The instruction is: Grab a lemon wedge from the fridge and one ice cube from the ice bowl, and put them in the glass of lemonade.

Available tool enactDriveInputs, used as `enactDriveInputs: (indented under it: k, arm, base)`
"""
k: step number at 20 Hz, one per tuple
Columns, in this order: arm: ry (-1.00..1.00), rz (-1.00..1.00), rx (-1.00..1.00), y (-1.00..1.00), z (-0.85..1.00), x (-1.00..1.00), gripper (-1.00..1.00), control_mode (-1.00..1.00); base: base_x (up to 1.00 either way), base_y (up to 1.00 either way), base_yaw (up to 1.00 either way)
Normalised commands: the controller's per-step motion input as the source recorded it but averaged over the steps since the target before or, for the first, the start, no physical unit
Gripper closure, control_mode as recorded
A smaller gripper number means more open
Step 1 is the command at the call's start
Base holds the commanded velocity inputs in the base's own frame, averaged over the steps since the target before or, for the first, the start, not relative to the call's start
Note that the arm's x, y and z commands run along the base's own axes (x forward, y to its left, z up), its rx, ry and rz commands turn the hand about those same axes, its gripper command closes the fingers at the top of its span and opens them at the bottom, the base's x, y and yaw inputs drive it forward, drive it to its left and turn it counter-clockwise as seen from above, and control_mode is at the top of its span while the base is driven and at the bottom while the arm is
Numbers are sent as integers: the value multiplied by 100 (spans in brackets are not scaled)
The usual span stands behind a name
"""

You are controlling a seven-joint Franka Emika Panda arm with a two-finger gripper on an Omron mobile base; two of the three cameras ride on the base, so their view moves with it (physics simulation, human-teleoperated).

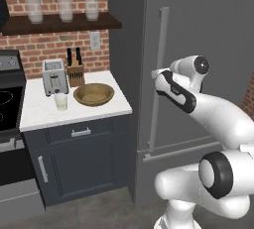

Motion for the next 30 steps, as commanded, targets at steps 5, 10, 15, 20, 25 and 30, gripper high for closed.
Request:
enactDriveInputs:
  k: [5, 10, 15, 20, 25, 30]
  arm:
    - [0, 0, 0, 0, 0, 58, -100, -100]
    - [0, 0, 0, 0, -6, 52, -100, -100]
    - [0, 0, 0, 0, -16, 42, -100, -100]
    - [0, 0, 0, 0, -20, 42, -100, -100]
    - [0, 0, 0, 0, -24, 41, -100, -100]
    - [0, 0, 0, 0, -17, 41, 100, -100]
  base:
    - [0, 0, 0]
    - [0, 0, 0]
    - [0, 0, 0]
    - [0, 0, 0]
    - [0, 0, 0]
    - [0, 0, 0]
